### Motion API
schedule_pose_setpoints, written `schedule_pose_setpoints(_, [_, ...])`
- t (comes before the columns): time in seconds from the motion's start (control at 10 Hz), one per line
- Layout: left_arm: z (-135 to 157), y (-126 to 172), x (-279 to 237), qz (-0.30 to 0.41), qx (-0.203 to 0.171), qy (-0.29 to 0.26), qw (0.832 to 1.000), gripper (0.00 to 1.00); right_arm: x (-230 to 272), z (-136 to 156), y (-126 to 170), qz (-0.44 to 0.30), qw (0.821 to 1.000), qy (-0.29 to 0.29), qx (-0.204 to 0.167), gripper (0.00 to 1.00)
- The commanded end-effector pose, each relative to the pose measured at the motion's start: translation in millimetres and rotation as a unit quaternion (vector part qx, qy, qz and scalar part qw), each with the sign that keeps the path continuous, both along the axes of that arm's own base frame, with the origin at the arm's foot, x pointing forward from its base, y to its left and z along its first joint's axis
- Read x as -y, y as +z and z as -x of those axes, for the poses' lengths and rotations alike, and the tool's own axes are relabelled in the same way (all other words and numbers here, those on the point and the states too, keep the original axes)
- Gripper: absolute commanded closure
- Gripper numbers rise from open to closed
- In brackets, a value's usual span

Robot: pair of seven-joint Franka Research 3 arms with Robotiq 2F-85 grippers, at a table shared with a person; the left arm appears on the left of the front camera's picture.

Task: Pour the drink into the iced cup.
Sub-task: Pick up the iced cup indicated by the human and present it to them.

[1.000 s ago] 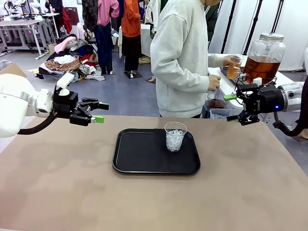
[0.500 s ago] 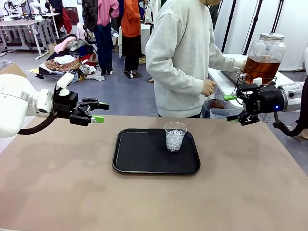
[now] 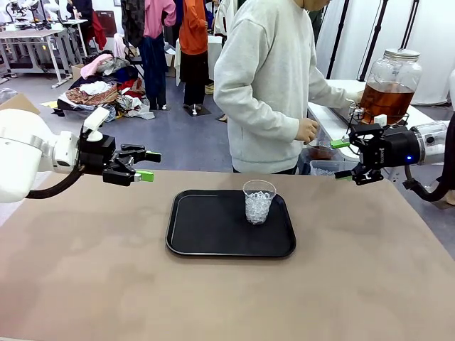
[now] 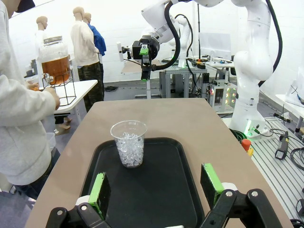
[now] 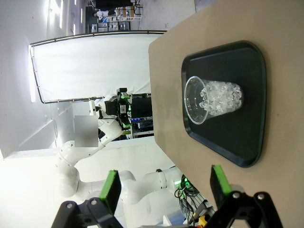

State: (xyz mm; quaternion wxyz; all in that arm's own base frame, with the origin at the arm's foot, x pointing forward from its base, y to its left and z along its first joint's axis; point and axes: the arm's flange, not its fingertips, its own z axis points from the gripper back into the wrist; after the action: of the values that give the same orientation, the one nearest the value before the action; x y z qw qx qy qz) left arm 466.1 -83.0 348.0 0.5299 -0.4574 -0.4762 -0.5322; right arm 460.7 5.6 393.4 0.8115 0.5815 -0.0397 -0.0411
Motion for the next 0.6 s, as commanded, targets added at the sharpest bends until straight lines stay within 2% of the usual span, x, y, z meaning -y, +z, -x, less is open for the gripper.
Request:
schedule_pose_setpoints(0.0, [0.4,0.7,0.1,0.0,0.001,-0.001,1.0,0.0,-0.3,0.0,1.0,-0.001,1.0,0.0,0.0,0.0])
schedule_pose_setpoints(0.5, [0.4,0.7,0.1,0.0,0.001,-0.001,1.0,0.0,-0.3,0.0,1.0,-0.001,1.0,0.0,0.0,0.0])
